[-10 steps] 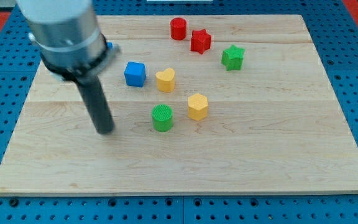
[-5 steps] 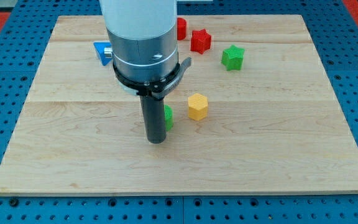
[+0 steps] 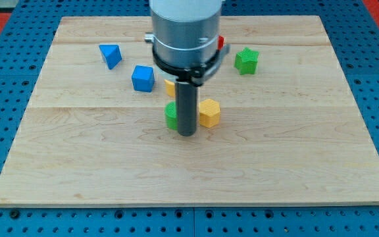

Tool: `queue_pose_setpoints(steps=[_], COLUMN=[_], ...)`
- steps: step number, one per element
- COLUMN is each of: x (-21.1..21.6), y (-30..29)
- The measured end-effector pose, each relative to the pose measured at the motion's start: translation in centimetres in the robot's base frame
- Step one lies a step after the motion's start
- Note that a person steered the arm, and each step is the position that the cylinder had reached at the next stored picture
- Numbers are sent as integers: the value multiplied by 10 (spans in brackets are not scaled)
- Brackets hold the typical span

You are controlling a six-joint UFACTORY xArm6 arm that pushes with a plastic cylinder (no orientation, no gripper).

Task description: Place the blue cube towards the top left side of the green circle

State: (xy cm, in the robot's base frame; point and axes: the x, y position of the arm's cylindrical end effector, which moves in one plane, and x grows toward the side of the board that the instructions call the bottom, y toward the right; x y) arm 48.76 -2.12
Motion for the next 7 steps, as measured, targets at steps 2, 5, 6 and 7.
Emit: queue_pose_setpoints(steps=[2, 5, 6, 7], x=[-23, -2, -2, -11], y=[-4, 53, 92, 96])
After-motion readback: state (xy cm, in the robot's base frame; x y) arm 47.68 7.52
